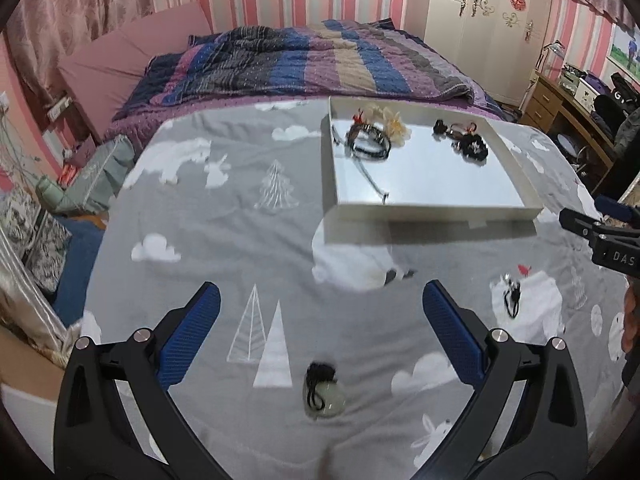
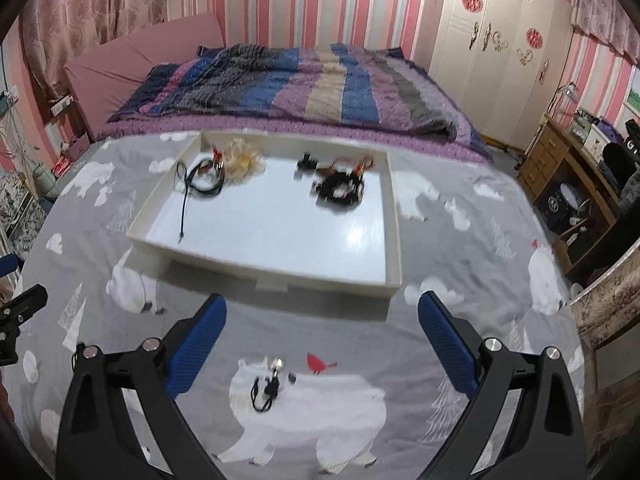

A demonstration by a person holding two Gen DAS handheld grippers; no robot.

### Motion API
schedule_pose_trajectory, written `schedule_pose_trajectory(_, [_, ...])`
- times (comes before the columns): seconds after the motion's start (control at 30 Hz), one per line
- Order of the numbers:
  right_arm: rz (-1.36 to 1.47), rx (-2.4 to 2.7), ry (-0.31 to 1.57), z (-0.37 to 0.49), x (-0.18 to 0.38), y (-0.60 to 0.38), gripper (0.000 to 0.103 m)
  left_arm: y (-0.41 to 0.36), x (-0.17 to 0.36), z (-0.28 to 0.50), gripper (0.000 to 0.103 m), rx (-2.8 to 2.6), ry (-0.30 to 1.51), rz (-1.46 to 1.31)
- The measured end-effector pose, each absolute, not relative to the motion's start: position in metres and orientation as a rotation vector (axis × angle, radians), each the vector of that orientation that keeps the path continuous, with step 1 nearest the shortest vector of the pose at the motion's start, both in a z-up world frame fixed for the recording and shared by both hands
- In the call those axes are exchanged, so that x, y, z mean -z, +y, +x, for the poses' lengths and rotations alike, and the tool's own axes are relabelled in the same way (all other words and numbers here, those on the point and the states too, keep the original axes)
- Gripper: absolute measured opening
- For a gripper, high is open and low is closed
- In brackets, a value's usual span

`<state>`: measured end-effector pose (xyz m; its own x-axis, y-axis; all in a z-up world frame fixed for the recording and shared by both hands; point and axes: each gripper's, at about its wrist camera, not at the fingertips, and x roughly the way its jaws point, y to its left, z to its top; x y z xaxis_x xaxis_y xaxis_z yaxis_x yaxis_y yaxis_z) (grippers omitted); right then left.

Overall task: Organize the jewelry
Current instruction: 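Move both tools back toward the jade pendant and small earring, then grasp the jade pendant cord with the left tool while the right tool grasps the earring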

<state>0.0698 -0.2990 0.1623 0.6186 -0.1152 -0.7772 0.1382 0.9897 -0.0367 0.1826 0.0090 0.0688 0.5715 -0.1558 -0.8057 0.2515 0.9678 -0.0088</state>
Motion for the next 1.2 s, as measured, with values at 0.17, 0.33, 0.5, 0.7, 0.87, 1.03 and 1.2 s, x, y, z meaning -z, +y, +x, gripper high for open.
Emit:
schedule_pose_trajectory(0.17, [0.032, 0.116, 0.974, 0.061, -0.124, -0.300, 0.097, 0.024, -0.042, 0.171, 0.100, 0.223, 0.974, 0.098])
schedule_pose_trajectory(0.33, [0.022, 0.138, 1.033, 0.058, -0.091, -0.303, 0.097, 0.034, -0.012, 0.164, 0.100, 0.234, 1.036, 0.056])
schedule_pose_trajectory(0.5, [0.047, 0.120, 1.066, 0.055, -0.072, -0.303, 0.097, 0.035, 0.010, 0.159, 0.100, 0.239, 1.072, 0.046])
schedule_pose_trajectory(0.7, [0.018, 0.104, 1.069, 0.051, -0.061, -0.288, 0.097, 0.029, 0.025, 0.156, 0.100, 0.239, 1.081, 0.075])
schedule_pose_trajectory(0.87, [0.005, 0.084, 1.086, 0.053, -0.054, -0.280, 0.095, 0.024, 0.025, 0.159, 0.086, 0.244, 1.067, 0.092])
schedule_pose_trajectory(1.03, [0.016, 0.080, 1.096, 0.053, -0.053, -0.282, 0.075, 0.018, 0.033, 0.163, 0.066, 0.277, 1.108, 0.094])
schedule_pose_trajectory(1.2, [0.049, 0.051, 1.113, 0.055, -0.051, -0.283, 0.069, 0.017, 0.034, 0.163, 0.066, 0.274, 1.096, 0.104])
